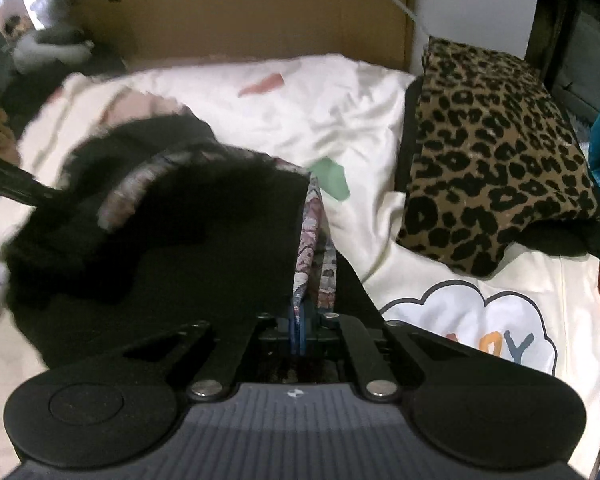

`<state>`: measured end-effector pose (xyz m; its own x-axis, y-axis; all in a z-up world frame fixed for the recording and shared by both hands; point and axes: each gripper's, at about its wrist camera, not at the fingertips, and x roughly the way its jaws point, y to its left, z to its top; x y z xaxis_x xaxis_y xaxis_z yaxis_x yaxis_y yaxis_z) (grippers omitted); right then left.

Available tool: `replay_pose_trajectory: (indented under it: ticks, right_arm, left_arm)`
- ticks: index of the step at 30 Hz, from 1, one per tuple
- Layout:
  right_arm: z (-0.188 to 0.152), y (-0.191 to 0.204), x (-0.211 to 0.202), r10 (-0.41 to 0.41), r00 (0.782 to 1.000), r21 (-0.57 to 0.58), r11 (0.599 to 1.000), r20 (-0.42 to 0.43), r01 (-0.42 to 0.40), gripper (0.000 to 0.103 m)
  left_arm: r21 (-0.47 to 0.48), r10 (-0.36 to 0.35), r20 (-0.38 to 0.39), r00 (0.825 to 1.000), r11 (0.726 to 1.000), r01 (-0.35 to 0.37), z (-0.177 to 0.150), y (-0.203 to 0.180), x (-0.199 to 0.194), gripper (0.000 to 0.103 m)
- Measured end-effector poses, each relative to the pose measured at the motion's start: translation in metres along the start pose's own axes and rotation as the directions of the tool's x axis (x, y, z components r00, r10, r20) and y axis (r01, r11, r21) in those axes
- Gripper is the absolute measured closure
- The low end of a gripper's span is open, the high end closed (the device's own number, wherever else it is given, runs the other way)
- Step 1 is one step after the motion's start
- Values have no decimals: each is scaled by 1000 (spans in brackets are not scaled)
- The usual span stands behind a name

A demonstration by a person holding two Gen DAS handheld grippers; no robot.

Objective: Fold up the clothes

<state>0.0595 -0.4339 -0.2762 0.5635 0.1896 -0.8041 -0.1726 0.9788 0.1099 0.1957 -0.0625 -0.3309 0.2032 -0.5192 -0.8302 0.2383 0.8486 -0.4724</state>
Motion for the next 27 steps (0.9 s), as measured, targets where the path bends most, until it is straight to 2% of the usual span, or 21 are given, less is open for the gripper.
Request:
replay_pose_trajectory:
  ticks: [5, 9, 15, 19, 21, 24, 27]
  right_arm:
    - [-4, 10, -24, 113, 993, 33, 993, 11, -114, 103]
    - [-11, 30, -34, 216, 976, 15, 976, 4, -216, 103]
    - [-12, 58, -45, 363, 931, 16, 931, 23, -363, 103]
    - [-11, 79, -50, 430, 902, -12, 903, 25, -430, 103]
    - [-10, 88, -50, 448, 894, -24, 894, 22, -448, 103]
    - [-9, 96, -50, 464, 886, -26, 886, 19, -463, 103]
    - [-7, 99, -49, 479, 878, -23, 878, 21, -478, 103]
  left_arm:
    - [55, 11, -9, 1000, 998, -10, 10, -17, 17, 86]
    - [83, -28, 0, 1000, 996, 28, 21, -32, 18, 88]
    - [153, -97, 48, 994, 984, 89, 54, -67, 3, 89]
    - [197, -125, 137, 983, 976, 97, 85, -87, -13, 90]
    - [210, -111, 137, 984, 974, 81, 96, -92, -15, 89]
    - [204, -45, 116, 992, 979, 21, 103, -94, -14, 81]
    - [177, -24, 121, 992, 984, 2, 94, -86, -20, 62]
